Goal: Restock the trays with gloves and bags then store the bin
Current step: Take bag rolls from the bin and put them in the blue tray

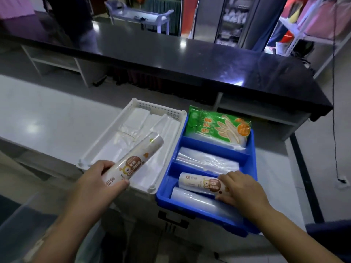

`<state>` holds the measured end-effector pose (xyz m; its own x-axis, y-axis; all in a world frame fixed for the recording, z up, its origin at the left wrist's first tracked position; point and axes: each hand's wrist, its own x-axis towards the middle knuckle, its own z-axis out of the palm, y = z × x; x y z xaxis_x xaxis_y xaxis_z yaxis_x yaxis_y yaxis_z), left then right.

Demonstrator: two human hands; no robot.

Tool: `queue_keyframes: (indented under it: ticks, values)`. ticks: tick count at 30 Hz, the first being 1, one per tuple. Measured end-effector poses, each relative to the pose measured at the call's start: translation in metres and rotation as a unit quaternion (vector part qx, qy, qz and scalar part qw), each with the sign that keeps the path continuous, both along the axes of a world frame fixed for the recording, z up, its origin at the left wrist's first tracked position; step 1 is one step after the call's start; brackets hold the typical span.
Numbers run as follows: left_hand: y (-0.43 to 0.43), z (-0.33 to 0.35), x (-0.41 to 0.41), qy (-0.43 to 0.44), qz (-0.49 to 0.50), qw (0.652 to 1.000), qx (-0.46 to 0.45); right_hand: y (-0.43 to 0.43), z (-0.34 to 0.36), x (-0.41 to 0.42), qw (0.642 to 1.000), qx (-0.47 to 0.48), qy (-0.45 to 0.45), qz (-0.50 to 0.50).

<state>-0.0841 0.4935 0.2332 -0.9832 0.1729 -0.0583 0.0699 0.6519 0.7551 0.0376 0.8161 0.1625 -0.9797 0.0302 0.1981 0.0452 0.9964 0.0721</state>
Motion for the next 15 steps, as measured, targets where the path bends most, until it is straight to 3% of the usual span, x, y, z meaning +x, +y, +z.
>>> queue_keyframes:
  ticks: [15]
  values:
    - [0.041, 0.017, -0.005, 0.020, -0.042, 0.997, -0.057, -0.012, -0.007, -0.013, 0.994, -0.100, -0.009, 0.032]
